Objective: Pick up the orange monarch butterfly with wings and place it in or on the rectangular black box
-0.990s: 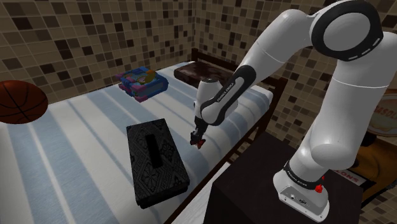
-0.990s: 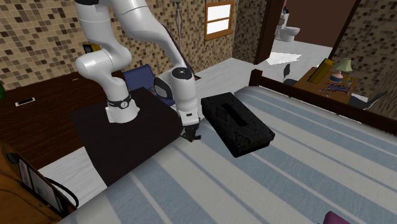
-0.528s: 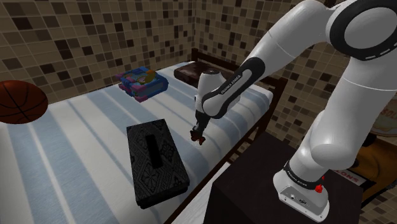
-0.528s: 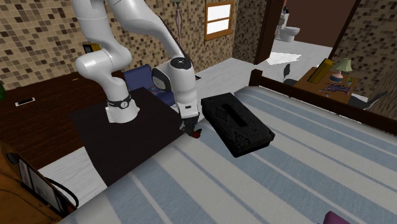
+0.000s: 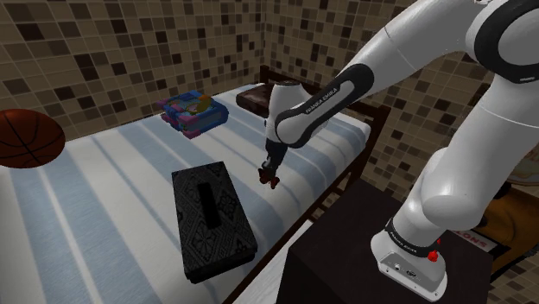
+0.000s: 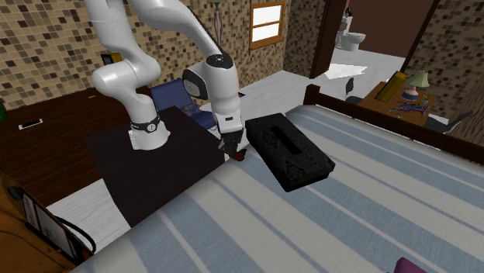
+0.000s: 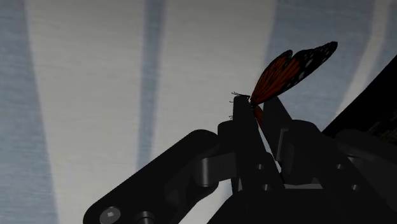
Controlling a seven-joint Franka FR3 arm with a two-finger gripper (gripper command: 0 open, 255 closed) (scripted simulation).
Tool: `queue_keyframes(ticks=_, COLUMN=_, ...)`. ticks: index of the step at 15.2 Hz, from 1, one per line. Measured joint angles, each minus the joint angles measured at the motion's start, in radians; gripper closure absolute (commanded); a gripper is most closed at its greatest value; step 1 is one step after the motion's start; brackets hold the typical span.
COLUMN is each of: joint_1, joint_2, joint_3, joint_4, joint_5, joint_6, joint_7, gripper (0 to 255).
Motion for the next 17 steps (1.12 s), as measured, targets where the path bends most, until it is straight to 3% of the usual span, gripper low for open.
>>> queue_keyframes(ticks=17, joint_1=0.01, joint_2=-0.135, joint_3=0.013, joint_4=0.09, joint_5=-0.008, joint_6=-0.222, joint_7=0.049, gripper=255)
